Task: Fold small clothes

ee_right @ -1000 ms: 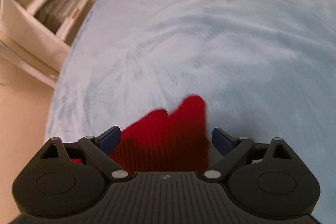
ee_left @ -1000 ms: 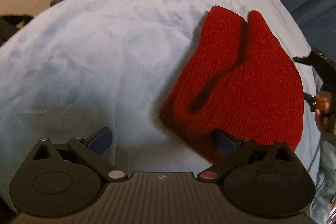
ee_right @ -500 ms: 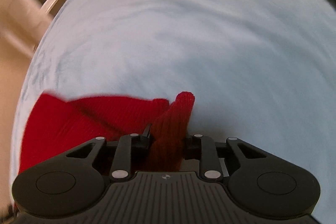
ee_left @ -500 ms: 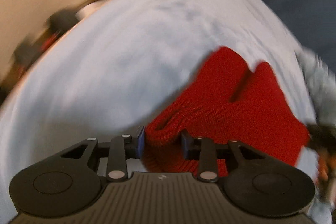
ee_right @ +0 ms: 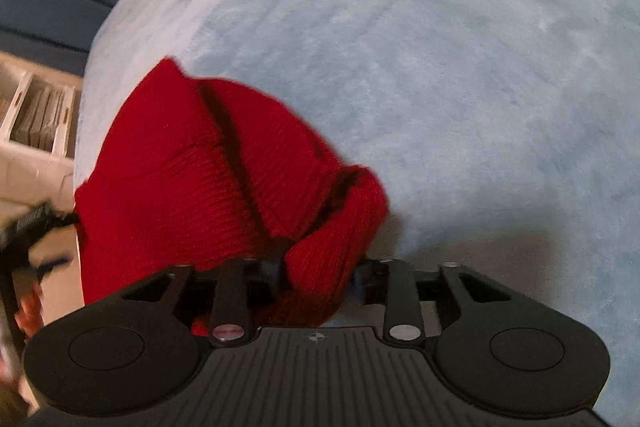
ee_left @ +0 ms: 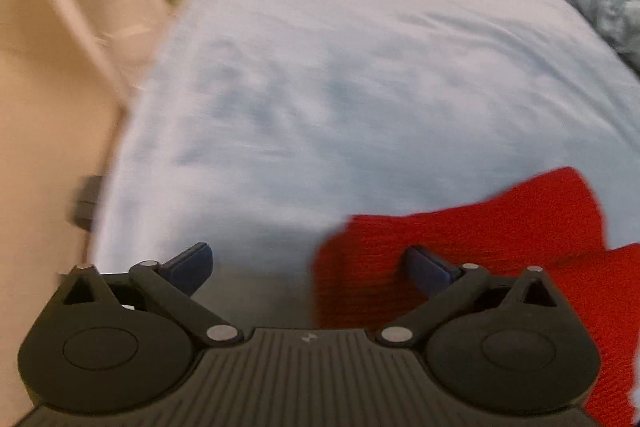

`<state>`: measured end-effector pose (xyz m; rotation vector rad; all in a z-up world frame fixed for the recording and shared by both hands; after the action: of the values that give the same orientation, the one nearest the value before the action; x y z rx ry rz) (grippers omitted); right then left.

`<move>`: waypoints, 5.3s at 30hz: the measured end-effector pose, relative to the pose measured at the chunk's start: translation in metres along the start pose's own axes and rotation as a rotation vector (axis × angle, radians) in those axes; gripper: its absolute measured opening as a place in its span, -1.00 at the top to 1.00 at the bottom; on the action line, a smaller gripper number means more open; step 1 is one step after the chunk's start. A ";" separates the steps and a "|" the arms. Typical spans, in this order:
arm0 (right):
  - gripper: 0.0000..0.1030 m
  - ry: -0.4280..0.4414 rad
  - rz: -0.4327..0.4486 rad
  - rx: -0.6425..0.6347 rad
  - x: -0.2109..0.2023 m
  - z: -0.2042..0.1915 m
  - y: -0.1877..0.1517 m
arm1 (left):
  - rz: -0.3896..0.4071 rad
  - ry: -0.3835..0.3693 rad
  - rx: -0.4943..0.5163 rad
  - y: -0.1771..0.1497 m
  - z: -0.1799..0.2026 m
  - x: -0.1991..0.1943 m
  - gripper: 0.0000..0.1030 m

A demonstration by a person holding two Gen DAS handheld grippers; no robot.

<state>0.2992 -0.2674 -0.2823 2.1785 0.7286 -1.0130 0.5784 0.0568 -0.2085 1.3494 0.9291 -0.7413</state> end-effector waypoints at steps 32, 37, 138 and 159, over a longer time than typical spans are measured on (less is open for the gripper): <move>-0.90 -0.100 0.417 -0.872 -0.215 -0.093 -0.079 | 0.289 0.025 -0.048 -0.267 0.001 -0.297 -1.00; -0.90 -0.130 0.387 -0.866 -0.231 -0.077 -0.101 | 0.285 0.002 -0.030 -0.294 0.010 -0.320 -1.00; -0.98 -0.182 0.332 -0.975 -0.225 -0.085 -0.128 | 0.246 -0.015 -0.047 -0.301 0.008 -0.301 -0.99; -0.98 -0.177 0.329 -0.984 -0.224 -0.085 -0.130 | 0.243 -0.010 -0.047 -0.301 0.007 -0.300 -0.99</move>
<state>0.1246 -0.1691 -0.0976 1.2698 0.5768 -0.4894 0.1762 -0.0024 -0.0853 1.3862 0.7532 -0.5360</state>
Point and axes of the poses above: each gripper's, at about its wrist camera, not at the fingertips, and x roughly the way its jaws point, z to its right, y to its top, the point moved 10 cm from there along x, roughly the way its jaws point, and after that the axes turned 13 degrees about -x, right-handed, at the moved point
